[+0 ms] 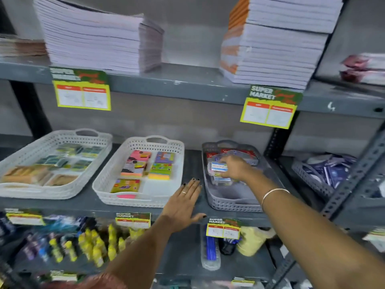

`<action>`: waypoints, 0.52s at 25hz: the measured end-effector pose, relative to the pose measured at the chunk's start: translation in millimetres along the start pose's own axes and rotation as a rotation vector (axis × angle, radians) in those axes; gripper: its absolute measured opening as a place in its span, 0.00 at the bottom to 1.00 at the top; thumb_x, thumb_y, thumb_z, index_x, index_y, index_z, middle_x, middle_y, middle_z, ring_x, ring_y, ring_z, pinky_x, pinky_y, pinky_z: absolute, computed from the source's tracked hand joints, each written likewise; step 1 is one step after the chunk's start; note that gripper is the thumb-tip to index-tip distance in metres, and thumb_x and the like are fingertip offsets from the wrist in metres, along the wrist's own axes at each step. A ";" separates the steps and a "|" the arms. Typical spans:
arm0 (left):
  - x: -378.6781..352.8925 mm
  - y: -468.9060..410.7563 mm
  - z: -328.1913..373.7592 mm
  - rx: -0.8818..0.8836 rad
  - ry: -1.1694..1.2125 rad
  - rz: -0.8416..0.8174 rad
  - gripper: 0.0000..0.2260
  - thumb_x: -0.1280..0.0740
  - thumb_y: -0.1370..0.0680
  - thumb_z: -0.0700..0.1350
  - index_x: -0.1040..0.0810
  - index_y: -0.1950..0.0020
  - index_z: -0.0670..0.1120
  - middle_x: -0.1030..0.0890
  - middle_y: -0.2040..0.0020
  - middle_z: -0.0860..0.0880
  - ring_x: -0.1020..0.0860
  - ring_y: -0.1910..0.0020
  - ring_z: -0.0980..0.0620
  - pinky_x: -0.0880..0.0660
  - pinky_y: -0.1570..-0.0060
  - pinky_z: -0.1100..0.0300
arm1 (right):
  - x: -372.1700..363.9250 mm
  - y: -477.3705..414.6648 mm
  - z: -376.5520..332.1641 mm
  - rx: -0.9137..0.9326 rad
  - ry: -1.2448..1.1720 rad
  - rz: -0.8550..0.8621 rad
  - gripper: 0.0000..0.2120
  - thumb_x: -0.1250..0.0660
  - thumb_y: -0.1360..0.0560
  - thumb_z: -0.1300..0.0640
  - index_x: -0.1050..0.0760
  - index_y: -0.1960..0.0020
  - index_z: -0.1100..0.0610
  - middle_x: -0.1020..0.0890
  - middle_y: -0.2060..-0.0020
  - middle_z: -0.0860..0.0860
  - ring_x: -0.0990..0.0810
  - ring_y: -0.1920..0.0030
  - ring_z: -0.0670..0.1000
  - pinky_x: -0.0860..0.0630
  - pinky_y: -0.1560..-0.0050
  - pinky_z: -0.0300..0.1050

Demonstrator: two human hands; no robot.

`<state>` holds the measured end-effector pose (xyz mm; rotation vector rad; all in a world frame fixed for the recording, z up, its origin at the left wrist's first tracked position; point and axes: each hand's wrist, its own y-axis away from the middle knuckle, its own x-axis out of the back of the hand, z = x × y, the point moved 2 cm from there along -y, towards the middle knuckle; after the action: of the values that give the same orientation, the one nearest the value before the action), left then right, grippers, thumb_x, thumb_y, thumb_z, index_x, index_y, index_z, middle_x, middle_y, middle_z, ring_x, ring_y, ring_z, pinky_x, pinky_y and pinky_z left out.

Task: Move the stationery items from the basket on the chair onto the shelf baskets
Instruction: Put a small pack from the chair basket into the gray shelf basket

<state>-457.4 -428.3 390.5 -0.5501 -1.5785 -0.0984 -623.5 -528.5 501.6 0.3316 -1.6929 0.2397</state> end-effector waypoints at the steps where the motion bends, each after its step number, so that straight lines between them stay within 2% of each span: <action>1: -6.2 -0.8 5.6 -0.017 0.015 -0.021 0.43 0.63 0.30 0.68 0.56 0.24 0.40 0.56 0.24 0.44 0.61 0.27 0.49 0.63 0.30 0.55 | -7.0 2.7 10.3 -0.026 0.009 -0.020 0.25 0.29 0.29 0.54 0.29 0.35 0.60 0.25 0.37 0.60 0.26 0.38 0.60 0.28 0.39 0.49; 4: -22.4 -4.7 11.4 -0.020 0.009 -0.127 0.40 0.60 0.27 0.67 0.59 0.24 0.41 0.58 0.23 0.44 0.61 0.26 0.49 0.61 0.28 0.55 | -27.0 1.9 32.2 -0.070 0.021 -0.070 0.27 0.28 0.30 0.53 0.30 0.35 0.60 0.25 0.37 0.60 0.26 0.38 0.59 0.29 0.38 0.49; 7: -31.7 -1.3 10.1 0.058 0.028 -0.201 0.36 0.50 0.22 0.64 0.55 0.23 0.42 0.56 0.23 0.44 0.58 0.25 0.48 0.56 0.27 0.51 | -49.1 5.0 38.8 -0.087 0.020 -0.122 0.27 0.28 0.31 0.56 0.29 0.34 0.60 0.25 0.36 0.59 0.26 0.37 0.58 0.30 0.36 0.47; 8: -30.7 -2.5 9.5 0.057 0.025 -0.200 0.36 0.49 0.22 0.64 0.54 0.23 0.43 0.55 0.23 0.44 0.58 0.25 0.48 0.55 0.27 0.50 | -50.8 6.5 39.3 -0.080 0.006 -0.147 0.27 0.28 0.30 0.57 0.30 0.33 0.59 0.26 0.34 0.59 0.27 0.35 0.58 0.30 0.34 0.47; 10: -56.0 -4.1 5.7 0.065 0.061 -0.299 0.34 0.49 0.22 0.63 0.53 0.23 0.44 0.54 0.23 0.45 0.56 0.25 0.48 0.56 0.27 0.50 | -81.8 -10.9 44.7 -0.078 -0.012 -0.260 0.26 0.28 0.30 0.58 0.30 0.33 0.60 0.26 0.33 0.58 0.27 0.34 0.58 0.31 0.32 0.48; 13: -55.9 -8.0 7.9 0.072 0.068 -0.241 0.33 0.49 0.21 0.63 0.52 0.23 0.45 0.53 0.22 0.45 0.55 0.25 0.48 0.56 0.27 0.50 | -84.8 -7.5 49.7 -0.094 0.015 -0.294 0.24 0.29 0.29 0.59 0.30 0.34 0.60 0.25 0.34 0.60 0.25 0.37 0.59 0.29 0.36 0.48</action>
<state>-468.7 -448.2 338.2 -0.2956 -1.5698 -0.2390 -656.1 -545.7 410.1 0.5010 -1.6111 -0.0544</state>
